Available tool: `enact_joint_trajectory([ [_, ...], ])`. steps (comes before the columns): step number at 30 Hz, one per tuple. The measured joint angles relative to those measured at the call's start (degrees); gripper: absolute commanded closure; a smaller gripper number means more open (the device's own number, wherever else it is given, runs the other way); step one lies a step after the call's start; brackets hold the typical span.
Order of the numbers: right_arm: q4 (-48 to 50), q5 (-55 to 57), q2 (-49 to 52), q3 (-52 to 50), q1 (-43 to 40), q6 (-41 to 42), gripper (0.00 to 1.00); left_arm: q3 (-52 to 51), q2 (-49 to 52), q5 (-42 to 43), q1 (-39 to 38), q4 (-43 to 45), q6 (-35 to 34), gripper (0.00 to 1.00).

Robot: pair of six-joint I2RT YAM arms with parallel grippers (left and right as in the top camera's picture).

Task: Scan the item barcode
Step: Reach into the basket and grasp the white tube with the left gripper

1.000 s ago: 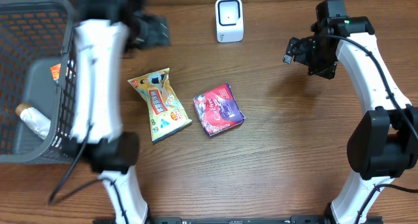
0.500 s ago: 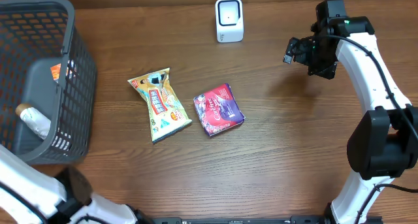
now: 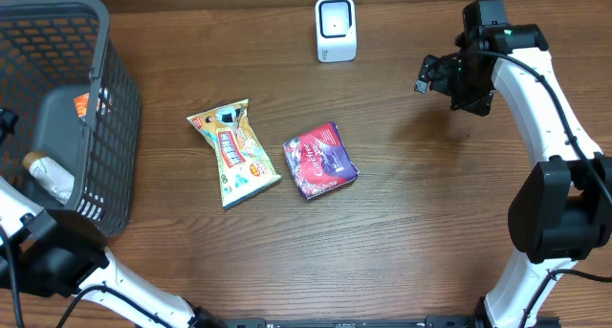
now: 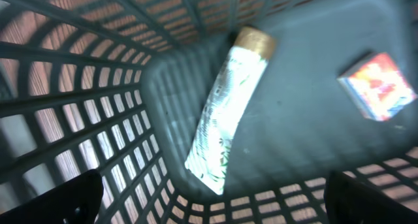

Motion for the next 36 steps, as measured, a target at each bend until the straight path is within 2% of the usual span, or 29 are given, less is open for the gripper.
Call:
enact_joint_trajectory([
  [8,0.02,-0.02,0.0,0.0,0.0,0.02,0.0,-7.41,4.13,-1.92,-5.27,4.83,0.37,0.0],
  [14,-0.02,0.02,0.0,0.0,0.0,0.0,0.0,-14.32,4.13,-7.67,-9.4,7.32,-1.73,0.0],
  [20,0.0,0.0,0.0,0.0,0.0,-0.02,0.0,-24.02,4.15,-11.45,-8.9,12.17,-3.58,0.0],
  [26,0.0,0.0,0.0,0.0,0.0,-0.02,0.0,-26.82,4.17,-11.78,-7.96,17.73,-3.5,0.0],
  [29,0.0,0.0,0.0,0.0,0.0,-0.02,0.0,-27.3,4.17,-10.62,-7.67,20.61,-2.01,0.03],
  [31,0.02,0.02,0.0,0.0,0.0,0.0,0.0,-29.22,4.17,-8.0,-7.74,23.98,-0.33,0.11],
  [36,0.02,0.02,0.0,0.0,0.0,-0.02,0.0,-33.88,4.09,-7.8,-7.82,28.41,1.03,0.21],
])
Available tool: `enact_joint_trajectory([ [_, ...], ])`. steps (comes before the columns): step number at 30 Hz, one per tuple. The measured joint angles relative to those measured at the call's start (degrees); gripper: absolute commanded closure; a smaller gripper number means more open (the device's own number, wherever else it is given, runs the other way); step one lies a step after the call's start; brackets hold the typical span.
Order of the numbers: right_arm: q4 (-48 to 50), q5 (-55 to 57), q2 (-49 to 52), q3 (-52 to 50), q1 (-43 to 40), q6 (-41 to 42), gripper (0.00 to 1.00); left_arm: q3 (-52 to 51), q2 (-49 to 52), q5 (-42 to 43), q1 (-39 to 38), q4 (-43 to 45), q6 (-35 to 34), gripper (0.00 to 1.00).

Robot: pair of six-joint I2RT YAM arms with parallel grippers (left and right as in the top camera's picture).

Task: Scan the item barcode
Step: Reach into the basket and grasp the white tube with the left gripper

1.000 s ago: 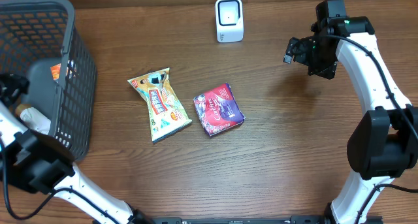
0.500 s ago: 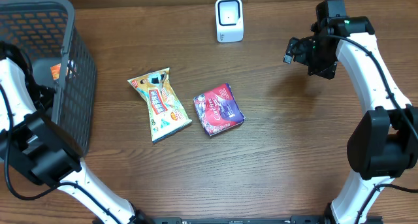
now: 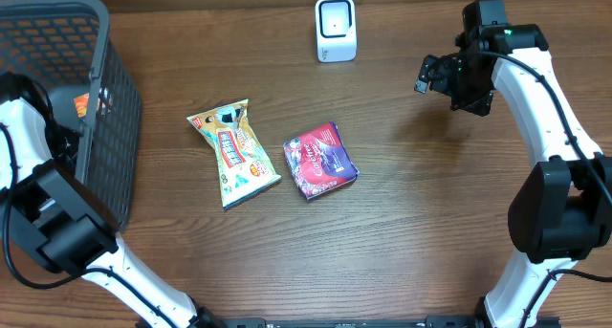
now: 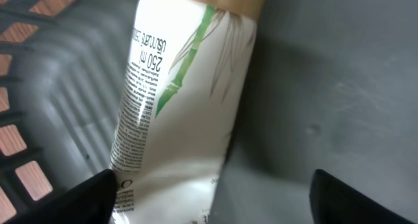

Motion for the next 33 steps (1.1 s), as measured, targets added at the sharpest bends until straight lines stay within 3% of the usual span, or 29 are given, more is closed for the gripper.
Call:
enact_joint_trajectory([
  [14,0.02,-0.02,0.0,0.0,0.0,0.0,0.0,-2.84,-0.35,1.16,-0.39,-0.79,1.51,0.18],
  [25,-0.02,0.0,0.0,0.0,0.0,0.02,0.0,10.82,-0.07,-2.69,-0.37,-10.88,-1.9,0.16],
  [33,-0.04,-0.02,0.0,0.0,0.0,0.02,0.0,2.36,-0.04,-8.33,2.03,-7.78,-5.14,0.14],
])
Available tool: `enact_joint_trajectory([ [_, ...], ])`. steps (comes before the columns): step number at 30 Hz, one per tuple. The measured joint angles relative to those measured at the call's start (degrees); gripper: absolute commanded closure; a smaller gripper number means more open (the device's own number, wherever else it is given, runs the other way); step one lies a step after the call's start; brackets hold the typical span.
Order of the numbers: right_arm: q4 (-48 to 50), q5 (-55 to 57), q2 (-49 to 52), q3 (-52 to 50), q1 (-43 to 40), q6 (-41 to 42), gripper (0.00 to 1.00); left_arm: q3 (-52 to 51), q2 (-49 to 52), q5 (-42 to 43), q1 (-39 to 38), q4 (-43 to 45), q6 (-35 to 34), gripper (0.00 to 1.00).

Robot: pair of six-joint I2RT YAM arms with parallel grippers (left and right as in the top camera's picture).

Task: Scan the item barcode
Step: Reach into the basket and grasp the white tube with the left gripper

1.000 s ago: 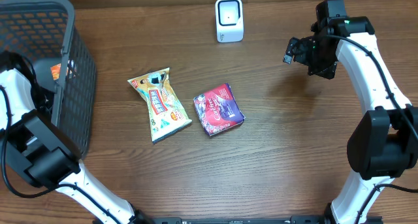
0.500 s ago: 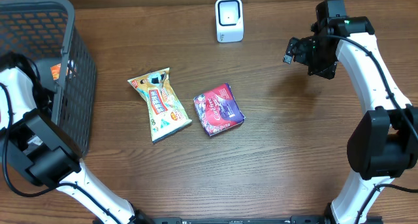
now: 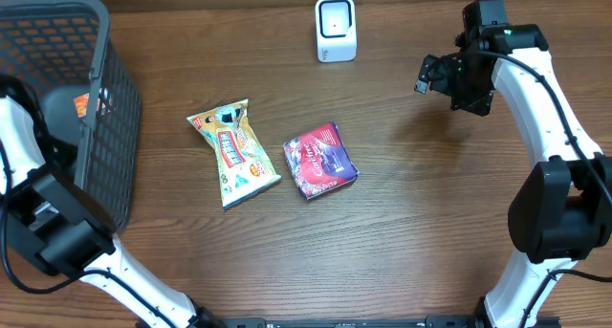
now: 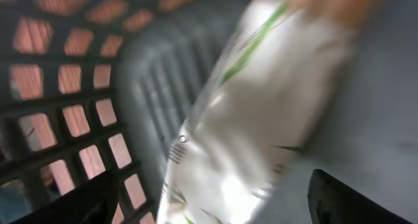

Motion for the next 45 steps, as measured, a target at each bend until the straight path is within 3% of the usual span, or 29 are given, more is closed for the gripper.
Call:
enact_joint_trajectory([
  [3,0.02,0.0,0.0,0.0,0.0,0.0,0.0,-3.78,0.02,0.0,1.09,2.71,-0.31,0.13],
  [7,0.04,0.0,0.0,0.0,0.0,-0.02,0.0,-4.98,0.02,1.64,1.86,5.75,0.48,0.19],
  [9,0.0,0.02,0.0,0.0,0.0,0.0,0.0,-5.09,0.02,4.79,2.43,7.58,3.04,0.28],
  [12,0.04,0.02,0.0,0.0,0.0,0.0,0.0,-5.25,0.02,9.75,2.8,8.57,6.38,0.51],
  [18,0.0,0.02,0.0,0.0,0.0,0.0,0.0,-5.31,0.02,12.94,2.84,8.07,9.18,0.61],
  [21,0.04,0.0,0.0,0.0,0.0,-0.02,0.0,-5.51,-0.02,13.44,2.84,7.63,9.88,0.73],
  [22,0.02,0.0,0.0,0.0,0.0,0.0,0.0,-5.88,-0.17,13.57,2.84,7.76,10.21,0.96],
  [30,0.04,0.02,0.0,0.0,0.0,-0.02,0.0,-4.61,-1.66,15.78,2.27,1.09,13.6,0.96],
  [37,0.04,0.02,0.0,0.0,0.0,0.0,0.0,12.74,-2.91,22.16,2.27,-3.58,13.77,0.96],
  [45,0.0,0.02,0.0,0.0,0.0,-0.02,0.0,19.98,-20.76,33.03,-2.78,-2.82,13.77,0.96],
])
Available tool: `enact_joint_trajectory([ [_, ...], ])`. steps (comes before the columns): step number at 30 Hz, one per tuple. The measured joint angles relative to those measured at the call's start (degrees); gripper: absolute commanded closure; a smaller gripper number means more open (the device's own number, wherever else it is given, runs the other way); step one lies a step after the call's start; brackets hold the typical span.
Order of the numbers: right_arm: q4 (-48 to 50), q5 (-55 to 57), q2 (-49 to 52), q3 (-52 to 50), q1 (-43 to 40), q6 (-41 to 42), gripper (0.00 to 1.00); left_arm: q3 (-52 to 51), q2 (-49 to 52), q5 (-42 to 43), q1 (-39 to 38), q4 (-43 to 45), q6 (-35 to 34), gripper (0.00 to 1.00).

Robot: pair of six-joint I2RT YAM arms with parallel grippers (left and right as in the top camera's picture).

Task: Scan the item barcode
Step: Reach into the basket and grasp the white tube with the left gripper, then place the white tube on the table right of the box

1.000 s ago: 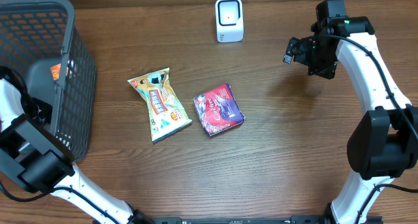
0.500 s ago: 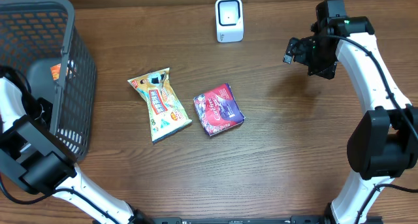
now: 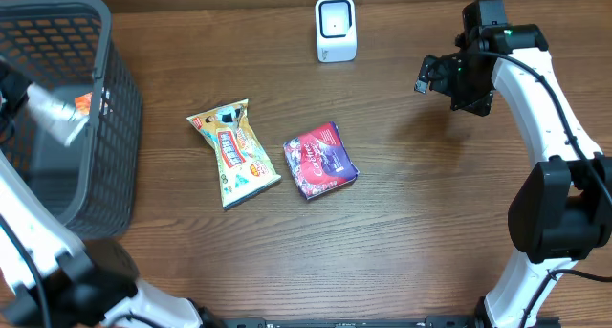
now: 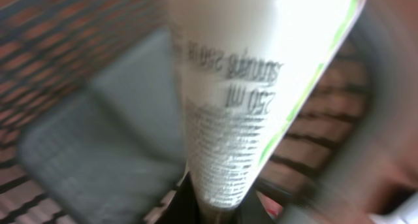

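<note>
A white tube (image 4: 261, 87) with green bamboo print and small text fills the left wrist view, blurred. My left gripper (image 4: 215, 208) is shut on its lower end. Overhead, the tube (image 3: 55, 116) hangs tilted above the inside of the dark basket (image 3: 115, 98). The white scanner (image 3: 336, 29) stands at the back centre of the table. My right gripper (image 3: 427, 75) hovers right of the scanner, holding nothing; its jaw state is too small to read.
A yellow snack pack (image 3: 232, 153) and a red-purple packet (image 3: 319, 160) lie mid-table. An orange box (image 3: 82, 103) sits in the basket under the tube. The basket's tall mesh walls surround the left gripper.
The tube was low in the basket between my left gripper's fingers. Now the gripper is shut on it and holds it up off the basket floor. The right arm has not moved.
My left gripper was open above the tube lying on the basket floor beside the orange box. Then it was down close over the tube, then lower at its end. Now the tube is held raised within the basket.
</note>
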Motion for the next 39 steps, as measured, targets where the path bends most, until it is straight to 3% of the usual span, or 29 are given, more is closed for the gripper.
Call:
enact_joint_trajectory([
  [3,0.04,-0.02,0.0,0.0,0.0,0.0,0.0,0.55,-5.35,4.33,-5.9,-0.31,0.26,0.96],
  [7,0.04,0.0,0.0,0.0,0.0,0.02,0.0,0.94,-7.89,8.46,-20.02,-1.9,0.5,0.96],
  [15,0.04,-0.02,0.0,0.0,0.0,0.02,0.0,-4.39,0.2,7.78,-43.65,-3.69,0.57,0.96],
  [24,0.04,-0.02,0.0,0.0,0.0,0.02,0.0,-8.07,18.45,7.19,-60.78,-3.08,-0.04,0.96],
  [32,0.02,0.0,0.0,0.0,0.0,0.02,0.0,-8.11,25.83,10.49,-67.69,0.63,-1.2,0.96],
  [33,0.04,0.0,0.0,0.0,0.0,0.02,0.0,-8.11,26.18,10.8,-68.41,0.59,-1.36,0.9],
  [35,0.02,0.0,0.0,0.0,0.0,0.0,0.0,-8.11,26.27,10.95,-69.16,0.57,-1.64,0.64],
  [36,0.04,0.0,0.0,0.0,0.0,0.02,0.0,-8.11,26.27,11.02,-69.26,0.55,-1.66,0.57],
  [39,0.02,0.0,0.0,0.0,0.0,0.0,0.0,-8.09,26.27,10.75,-69.18,-0.57,-1.97,0.57],
])
